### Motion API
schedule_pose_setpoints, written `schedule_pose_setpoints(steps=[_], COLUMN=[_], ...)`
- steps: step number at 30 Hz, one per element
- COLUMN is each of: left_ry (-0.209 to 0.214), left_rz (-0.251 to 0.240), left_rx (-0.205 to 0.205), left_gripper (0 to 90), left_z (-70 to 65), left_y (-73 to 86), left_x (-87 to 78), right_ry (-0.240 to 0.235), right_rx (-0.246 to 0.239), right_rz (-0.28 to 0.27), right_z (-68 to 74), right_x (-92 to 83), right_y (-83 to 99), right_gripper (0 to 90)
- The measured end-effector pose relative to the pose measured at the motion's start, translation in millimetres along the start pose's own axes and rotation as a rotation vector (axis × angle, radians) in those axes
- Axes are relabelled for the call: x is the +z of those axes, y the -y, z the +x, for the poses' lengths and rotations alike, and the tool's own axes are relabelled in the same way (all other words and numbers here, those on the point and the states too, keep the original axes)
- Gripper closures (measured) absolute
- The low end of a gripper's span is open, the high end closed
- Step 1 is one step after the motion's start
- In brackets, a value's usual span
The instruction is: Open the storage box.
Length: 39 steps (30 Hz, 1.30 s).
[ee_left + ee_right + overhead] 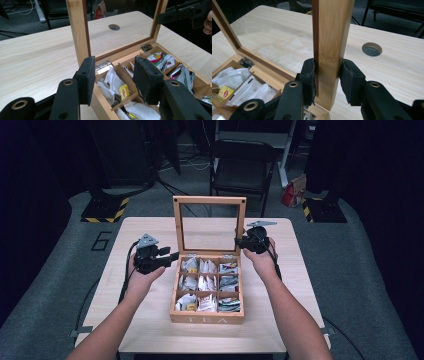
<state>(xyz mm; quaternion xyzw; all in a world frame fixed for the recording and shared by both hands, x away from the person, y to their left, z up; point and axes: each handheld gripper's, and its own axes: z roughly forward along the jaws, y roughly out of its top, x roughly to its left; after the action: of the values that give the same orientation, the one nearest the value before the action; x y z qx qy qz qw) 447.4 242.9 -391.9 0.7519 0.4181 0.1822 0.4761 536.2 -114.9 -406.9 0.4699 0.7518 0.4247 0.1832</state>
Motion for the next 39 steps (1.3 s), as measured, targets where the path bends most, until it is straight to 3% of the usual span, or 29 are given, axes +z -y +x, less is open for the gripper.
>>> schedule_pose_setpoints(steps=[14,19,28,34,39], left_ry=[0.012,0.018,0.029,0.027,0.023], left_rz=[0.016,0.022,0.025,0.027,0.029], left_rx=[0.005,0.004,0.006,-0.007,0.000], left_gripper=[52.4,51.8,49.7,49.4,49.5], left_z=[-3.5,-5.4,-9.9,-9.5,-10.1], left_y=[1.5,1.9,4.3,7.3,9.2], left_x=[1.4,2.1,-0.6,-4.0,-6.5], right_ry=[0.001,-0.002,0.032,-0.021,-0.033], right_rx=[0.008,-0.003,-0.023,-0.027,-0.050], right_rz=[0.010,0.002,-0.004,-0.023,-0.032], right_z=[-1.6,-0.3,8.4,16.7,22.6], right_x=[2.3,0.5,-17.1,-32.6,-41.9], right_y=[-1.9,-1.5,6.0,12.8,17.2], right_gripper=[64.6,58.8,51.3,48.8,47.3])
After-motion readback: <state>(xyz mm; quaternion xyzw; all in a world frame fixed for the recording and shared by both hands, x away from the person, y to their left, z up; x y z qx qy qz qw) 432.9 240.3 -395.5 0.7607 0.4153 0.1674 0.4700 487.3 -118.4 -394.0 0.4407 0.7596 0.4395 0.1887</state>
